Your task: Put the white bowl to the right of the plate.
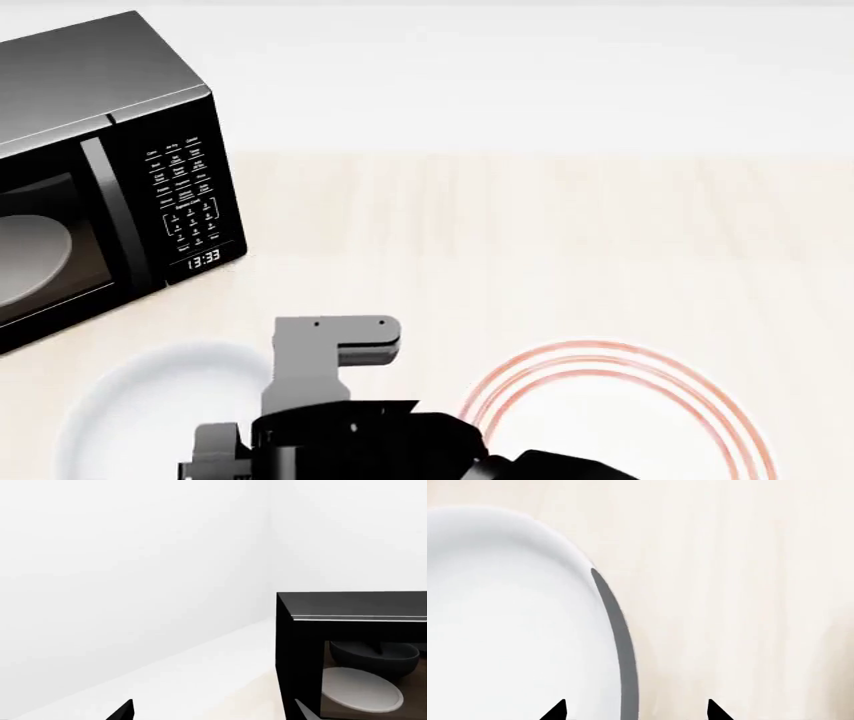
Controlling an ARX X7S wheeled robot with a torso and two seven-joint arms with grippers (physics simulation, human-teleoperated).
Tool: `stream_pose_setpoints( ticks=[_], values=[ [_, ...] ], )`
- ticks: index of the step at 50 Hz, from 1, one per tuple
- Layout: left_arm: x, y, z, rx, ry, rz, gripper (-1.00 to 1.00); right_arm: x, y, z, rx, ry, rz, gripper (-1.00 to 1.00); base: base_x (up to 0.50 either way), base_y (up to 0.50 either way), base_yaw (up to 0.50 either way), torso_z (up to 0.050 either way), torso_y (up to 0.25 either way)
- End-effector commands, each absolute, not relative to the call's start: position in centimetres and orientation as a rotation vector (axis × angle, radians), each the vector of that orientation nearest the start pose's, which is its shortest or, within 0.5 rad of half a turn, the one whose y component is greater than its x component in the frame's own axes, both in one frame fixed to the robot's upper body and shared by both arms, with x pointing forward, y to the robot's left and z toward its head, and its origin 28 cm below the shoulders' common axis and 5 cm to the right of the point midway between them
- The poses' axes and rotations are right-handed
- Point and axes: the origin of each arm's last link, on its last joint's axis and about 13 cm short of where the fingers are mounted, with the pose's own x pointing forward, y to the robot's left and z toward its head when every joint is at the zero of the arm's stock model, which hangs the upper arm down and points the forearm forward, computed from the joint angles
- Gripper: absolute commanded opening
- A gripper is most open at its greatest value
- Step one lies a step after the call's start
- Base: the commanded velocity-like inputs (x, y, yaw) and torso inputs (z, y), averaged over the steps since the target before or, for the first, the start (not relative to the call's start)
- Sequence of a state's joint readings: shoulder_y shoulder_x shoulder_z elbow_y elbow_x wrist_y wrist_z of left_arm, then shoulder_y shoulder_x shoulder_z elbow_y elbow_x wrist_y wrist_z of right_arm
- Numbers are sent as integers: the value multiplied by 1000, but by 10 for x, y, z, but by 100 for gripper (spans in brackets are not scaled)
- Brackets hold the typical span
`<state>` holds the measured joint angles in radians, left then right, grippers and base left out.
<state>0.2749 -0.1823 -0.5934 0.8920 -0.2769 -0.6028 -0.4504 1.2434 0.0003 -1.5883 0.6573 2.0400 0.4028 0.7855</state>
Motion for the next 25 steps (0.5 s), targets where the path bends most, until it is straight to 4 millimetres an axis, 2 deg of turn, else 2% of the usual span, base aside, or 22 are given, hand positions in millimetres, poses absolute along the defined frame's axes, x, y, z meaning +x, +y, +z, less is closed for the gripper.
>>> stream_pose_setpoints(
  ticks=[1, 12, 18, 25],
  values=[
    [113, 310, 133, 93, -127, 800, 100, 310, 61, 124, -16, 949, 211, -100, 0, 0, 0, 0, 0],
    [113, 310, 133, 90, -128, 802, 100, 310, 62, 125, -16, 937, 201, -100, 0, 0, 0, 0, 0],
    [113, 310, 133, 91, -127, 801, 100, 311, 64, 140, -9, 916, 204, -100, 0, 0, 0, 0, 0],
    [115, 310, 133, 92, -123, 801, 100, 287, 51, 199, 65, 841, 254, -100, 0, 0, 0, 0, 0]
  ],
)
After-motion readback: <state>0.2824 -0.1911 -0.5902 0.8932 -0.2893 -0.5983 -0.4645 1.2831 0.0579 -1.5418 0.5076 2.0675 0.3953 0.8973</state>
